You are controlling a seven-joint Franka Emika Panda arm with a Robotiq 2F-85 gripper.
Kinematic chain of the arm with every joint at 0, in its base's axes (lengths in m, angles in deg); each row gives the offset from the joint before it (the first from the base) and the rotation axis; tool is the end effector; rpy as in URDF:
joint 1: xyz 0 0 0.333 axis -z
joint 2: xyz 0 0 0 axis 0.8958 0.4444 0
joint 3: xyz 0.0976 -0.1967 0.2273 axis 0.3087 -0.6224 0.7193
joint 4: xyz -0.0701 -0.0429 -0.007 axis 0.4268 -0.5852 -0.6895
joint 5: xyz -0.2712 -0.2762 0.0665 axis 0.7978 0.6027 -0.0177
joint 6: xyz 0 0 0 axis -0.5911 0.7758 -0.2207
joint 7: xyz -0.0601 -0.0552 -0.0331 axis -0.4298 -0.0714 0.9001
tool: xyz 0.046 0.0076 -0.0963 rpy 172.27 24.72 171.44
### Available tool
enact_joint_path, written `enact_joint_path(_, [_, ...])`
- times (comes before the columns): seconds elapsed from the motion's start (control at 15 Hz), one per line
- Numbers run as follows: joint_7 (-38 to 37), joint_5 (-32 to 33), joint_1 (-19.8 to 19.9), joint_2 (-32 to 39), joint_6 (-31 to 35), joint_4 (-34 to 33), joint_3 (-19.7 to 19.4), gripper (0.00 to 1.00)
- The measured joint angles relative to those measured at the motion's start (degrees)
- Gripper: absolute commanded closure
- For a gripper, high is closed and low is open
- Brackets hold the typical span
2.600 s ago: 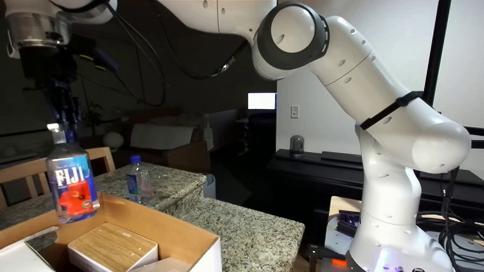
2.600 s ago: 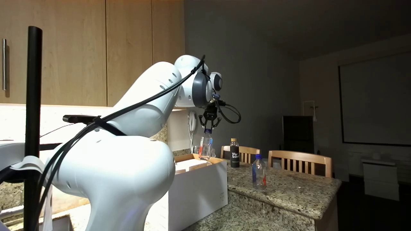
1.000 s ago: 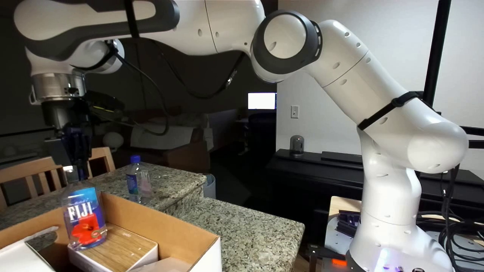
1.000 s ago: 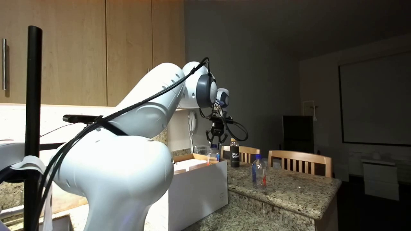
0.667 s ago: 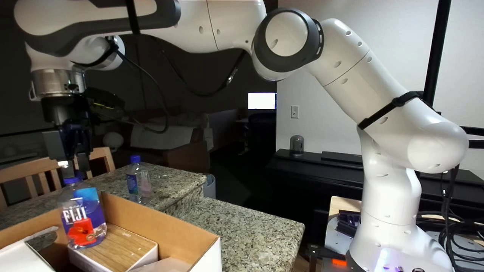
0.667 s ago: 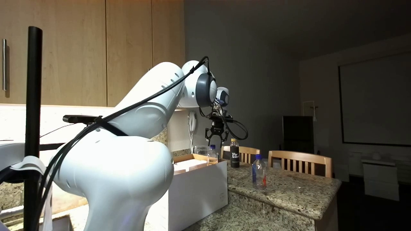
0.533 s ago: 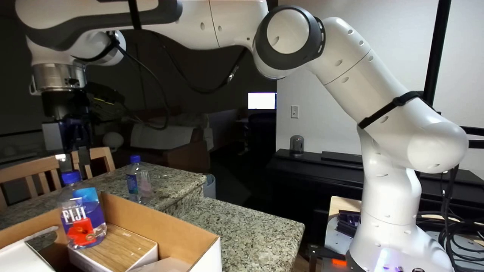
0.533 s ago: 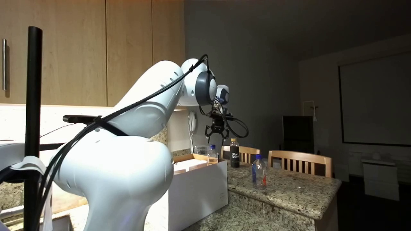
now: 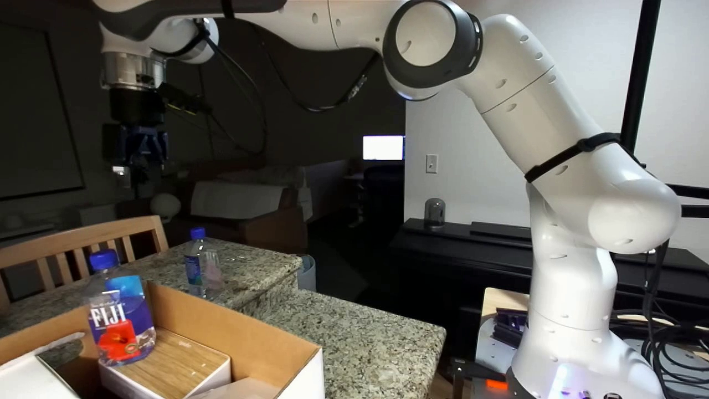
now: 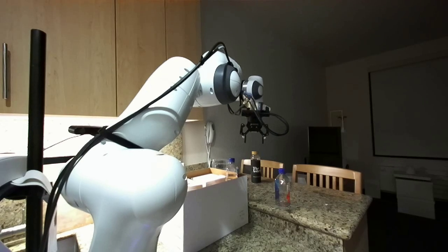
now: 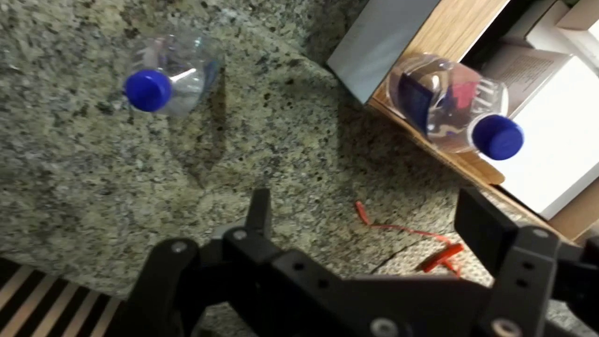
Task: Put the water bottles on the counter in the box
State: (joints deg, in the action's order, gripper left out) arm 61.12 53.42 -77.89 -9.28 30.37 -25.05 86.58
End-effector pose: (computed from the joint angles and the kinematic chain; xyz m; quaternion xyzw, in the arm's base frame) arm 0.6987 0.2150 0.5201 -0.9610 -0.2695 -0.0441 0.0446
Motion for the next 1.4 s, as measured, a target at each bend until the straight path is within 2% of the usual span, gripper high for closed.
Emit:
enact_joint_path(0.27, [-5.82,0.00,2.41,0.46,5.45,0.21,-3.98,0.00])
enact_joint_path(0.6, [-12.07,-0.03,4.45,3.87,6.37,0.15,-7.26,0.00])
enact_joint_path(0.8, [-14.24,-0.12,4.65,6.34,4.44,-0.16,-7.67,0.00])
enact_joint_path(1.13, [-16.07,-1.04,4.64,9.96,-3.81,-2.70,-7.59,0.00])
enact_joint_path(1.4, [-16.08,-1.45,4.65,11.91,-4.70,-4.61,-7.59,0.00])
